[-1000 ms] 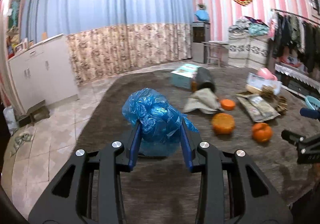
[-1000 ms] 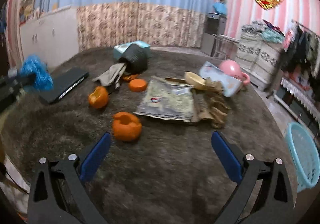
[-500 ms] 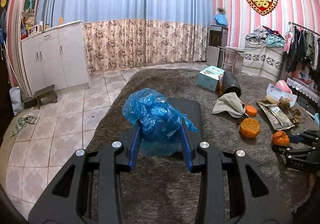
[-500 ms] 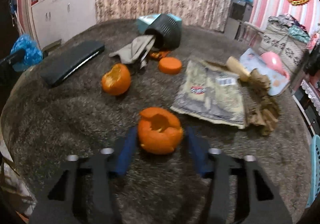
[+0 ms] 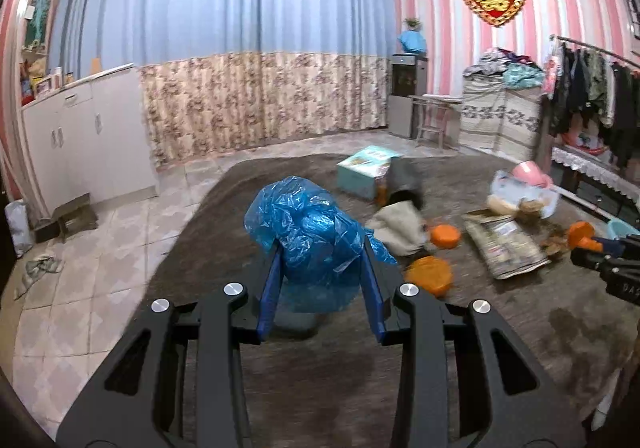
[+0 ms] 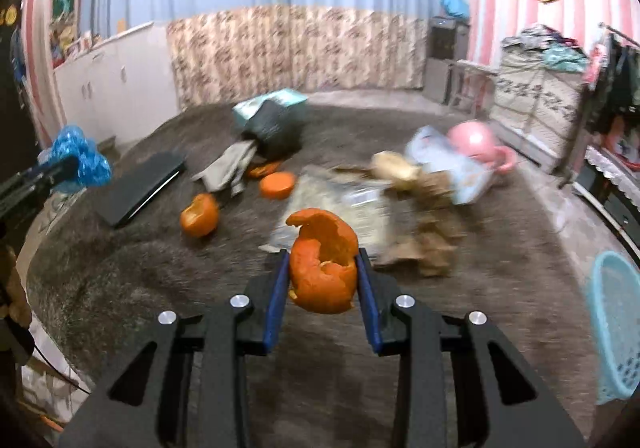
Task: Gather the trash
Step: 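Carry the blue bag and orange peel over the blue basket and release the bag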
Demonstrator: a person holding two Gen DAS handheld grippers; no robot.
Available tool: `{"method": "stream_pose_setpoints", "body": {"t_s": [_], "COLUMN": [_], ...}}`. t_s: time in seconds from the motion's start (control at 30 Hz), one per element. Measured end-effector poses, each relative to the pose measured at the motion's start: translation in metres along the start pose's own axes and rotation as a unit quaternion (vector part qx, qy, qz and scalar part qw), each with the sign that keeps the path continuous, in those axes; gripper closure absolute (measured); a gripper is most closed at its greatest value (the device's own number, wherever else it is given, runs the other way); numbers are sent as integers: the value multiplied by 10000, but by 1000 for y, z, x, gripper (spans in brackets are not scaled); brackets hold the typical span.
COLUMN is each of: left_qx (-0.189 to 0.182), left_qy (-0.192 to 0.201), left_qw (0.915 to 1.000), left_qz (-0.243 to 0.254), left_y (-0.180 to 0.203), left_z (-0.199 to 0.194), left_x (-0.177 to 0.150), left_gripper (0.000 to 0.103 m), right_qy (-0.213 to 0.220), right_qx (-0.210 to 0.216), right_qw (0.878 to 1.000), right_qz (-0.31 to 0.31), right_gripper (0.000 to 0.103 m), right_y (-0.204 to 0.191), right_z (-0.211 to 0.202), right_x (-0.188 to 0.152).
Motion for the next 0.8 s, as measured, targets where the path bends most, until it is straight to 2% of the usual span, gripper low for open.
{"method": "stream_pose_setpoints", "body": {"t_s": [0.2,0.4,0.8], "left_qx": [-529,-1023,-1851], "left_qy": [148,408,295], "left_qw": [9984,9936,9818], "left_qz": [137,239,295], "left_y": [61,127,241], "left_z": [-14,-36,-44], "left_x": [25,52,82], "left_gripper": [68,68,68], "right_qy": [232,573,1101], "right_qx": [-534,-898,-1941], "right_qw": [9981,9915,9662], "right_qz": [218,753,1287], "right_gripper": [70,70,70], "right_y": [60,121,235], "right_z": [-50,-96,-161], "right_x": [-2,-6,17]}}
Point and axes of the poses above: each gripper's, at about its wrist camera, not at the fingertips, and z roughly the way its jaws point, y to its right, x to its top, the point moved 5 cm from there along z, roughly the way its jaws point, and after that the axes turned 9 degrees about x, right-handed, at the moved point
